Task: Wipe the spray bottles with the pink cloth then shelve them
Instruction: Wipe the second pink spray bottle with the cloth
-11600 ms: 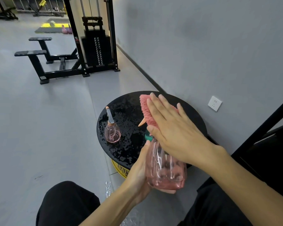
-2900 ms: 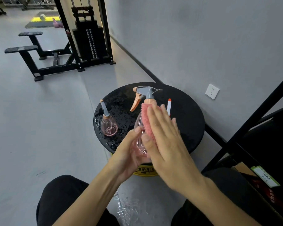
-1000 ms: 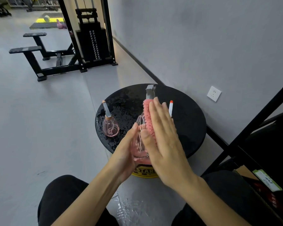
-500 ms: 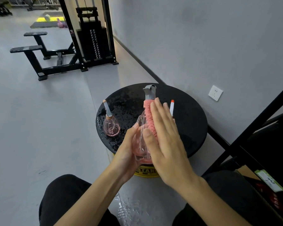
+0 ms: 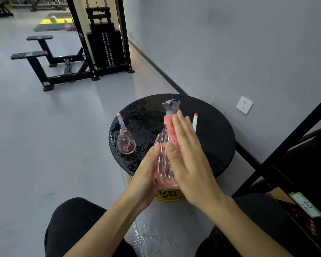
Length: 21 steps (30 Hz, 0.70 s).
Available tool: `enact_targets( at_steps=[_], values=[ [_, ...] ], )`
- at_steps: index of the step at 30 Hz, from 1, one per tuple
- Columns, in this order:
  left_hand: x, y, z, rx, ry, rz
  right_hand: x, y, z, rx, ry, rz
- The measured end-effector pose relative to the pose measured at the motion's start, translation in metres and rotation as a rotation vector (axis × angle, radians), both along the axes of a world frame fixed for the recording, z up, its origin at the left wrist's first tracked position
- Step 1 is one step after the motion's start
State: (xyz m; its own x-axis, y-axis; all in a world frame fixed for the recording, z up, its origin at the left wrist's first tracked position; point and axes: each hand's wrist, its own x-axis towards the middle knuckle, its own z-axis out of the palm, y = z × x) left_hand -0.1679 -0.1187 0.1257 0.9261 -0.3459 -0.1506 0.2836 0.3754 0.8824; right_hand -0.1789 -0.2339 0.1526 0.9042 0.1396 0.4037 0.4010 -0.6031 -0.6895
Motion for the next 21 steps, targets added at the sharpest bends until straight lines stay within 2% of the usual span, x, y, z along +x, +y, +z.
enact_targets(
  at_steps=[2, 8, 13, 18, 21],
  values=[
    [0.001, -0.001, -0.001, 0.002, -0.005, 0.009, 0.004, -0.001, 0.003, 0.006, -0.004, 0.011],
    [0.011, 0.010, 0.000, 0.024, -0.034, 0.081, -0.034, 0.005, -0.021, -0.141, -0.089, 0.042],
    [0.008, 0.005, -0.007, 0.081, -0.079, 0.037, -0.019, 0.004, -0.017, -0.211, -0.036, -0.032],
    [0.006, -0.003, -0.010, 0.121, -0.084, 0.040, 0.007, 0.003, -0.006, -0.204, 0.003, -0.021],
    [0.011, 0.001, -0.016, 0.073, -0.055, 0.034, 0.001, 0.000, -0.016, -0.170, -0.010, 0.031]
  ],
)
